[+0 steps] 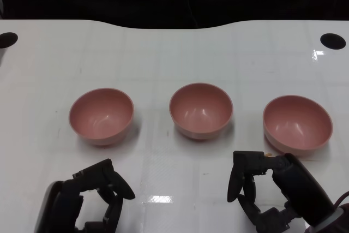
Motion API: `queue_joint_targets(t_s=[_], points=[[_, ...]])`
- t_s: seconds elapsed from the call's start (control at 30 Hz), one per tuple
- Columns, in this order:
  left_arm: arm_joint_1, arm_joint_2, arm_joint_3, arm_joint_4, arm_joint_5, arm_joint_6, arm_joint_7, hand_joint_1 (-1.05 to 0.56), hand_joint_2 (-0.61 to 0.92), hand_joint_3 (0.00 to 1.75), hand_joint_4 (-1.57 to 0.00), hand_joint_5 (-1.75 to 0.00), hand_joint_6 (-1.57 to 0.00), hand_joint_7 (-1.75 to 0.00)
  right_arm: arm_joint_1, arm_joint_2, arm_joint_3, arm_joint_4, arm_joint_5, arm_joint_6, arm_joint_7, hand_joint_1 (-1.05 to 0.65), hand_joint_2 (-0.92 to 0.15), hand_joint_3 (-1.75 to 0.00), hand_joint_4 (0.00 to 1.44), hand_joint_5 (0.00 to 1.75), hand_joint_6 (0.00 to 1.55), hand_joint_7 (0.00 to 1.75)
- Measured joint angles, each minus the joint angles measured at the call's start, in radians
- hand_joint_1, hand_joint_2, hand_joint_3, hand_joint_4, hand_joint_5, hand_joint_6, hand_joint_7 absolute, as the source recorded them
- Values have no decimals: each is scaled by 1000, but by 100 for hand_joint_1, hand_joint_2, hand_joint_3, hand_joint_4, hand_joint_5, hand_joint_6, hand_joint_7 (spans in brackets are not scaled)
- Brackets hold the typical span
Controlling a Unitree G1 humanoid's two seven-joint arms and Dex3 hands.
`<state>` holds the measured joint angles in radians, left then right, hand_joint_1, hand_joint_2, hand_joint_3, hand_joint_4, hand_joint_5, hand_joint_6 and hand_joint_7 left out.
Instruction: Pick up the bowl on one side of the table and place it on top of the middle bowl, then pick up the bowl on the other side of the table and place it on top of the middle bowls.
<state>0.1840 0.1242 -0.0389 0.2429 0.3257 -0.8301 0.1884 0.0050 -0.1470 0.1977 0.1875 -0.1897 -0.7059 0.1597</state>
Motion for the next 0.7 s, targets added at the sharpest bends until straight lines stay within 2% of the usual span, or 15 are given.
queue_joint_targets(t_s=[0.17,0.2,0.3,0.37,0.47,0.6,0.7], points=[[2,10,5,-56,3,85,-17,-10,57,82,-70,-112,-77,-65,-1,0,1,0,0,5,0,41,-15,-165,98,175,84,146],[4,15,5,-76,8,108,-22,-15,64,68,-65,-103,-75,-49,-2,0,1,0,0,5,0,41,-15,-165,97,175,84,146],[7,28,9,-152,36,195,-35,-23,75,49,-58,-88,-72,-25,-8,0,1,2,0,5,0,40,-14,-165,97,175,84,146],[12,41,11,-207,73,260,-47,-26,84,30,-55,-79,-68,-11,-10,0,1,2,0,5,0,39,-14,-166,97,175,84,146],[23,73,19,-284,131,351,-63,-30,91,15,-50,-76,-63,-3,-10,0,1,2,-1,6,-1,39,-14,-166,97,175,84,146],[26,109,20,-367,216,472,-98,-41,92,11,-43,-69,-52,0,-9,0,1,2,-1,7,-1,39,-14,-166,98,175,84,147],[19,118,14,-404,273,548,-108,-43,92,8,-42,-65,-50,0,-9,0,1,2,-1,7,-1,38,-14,-166,98,175,84,147]])
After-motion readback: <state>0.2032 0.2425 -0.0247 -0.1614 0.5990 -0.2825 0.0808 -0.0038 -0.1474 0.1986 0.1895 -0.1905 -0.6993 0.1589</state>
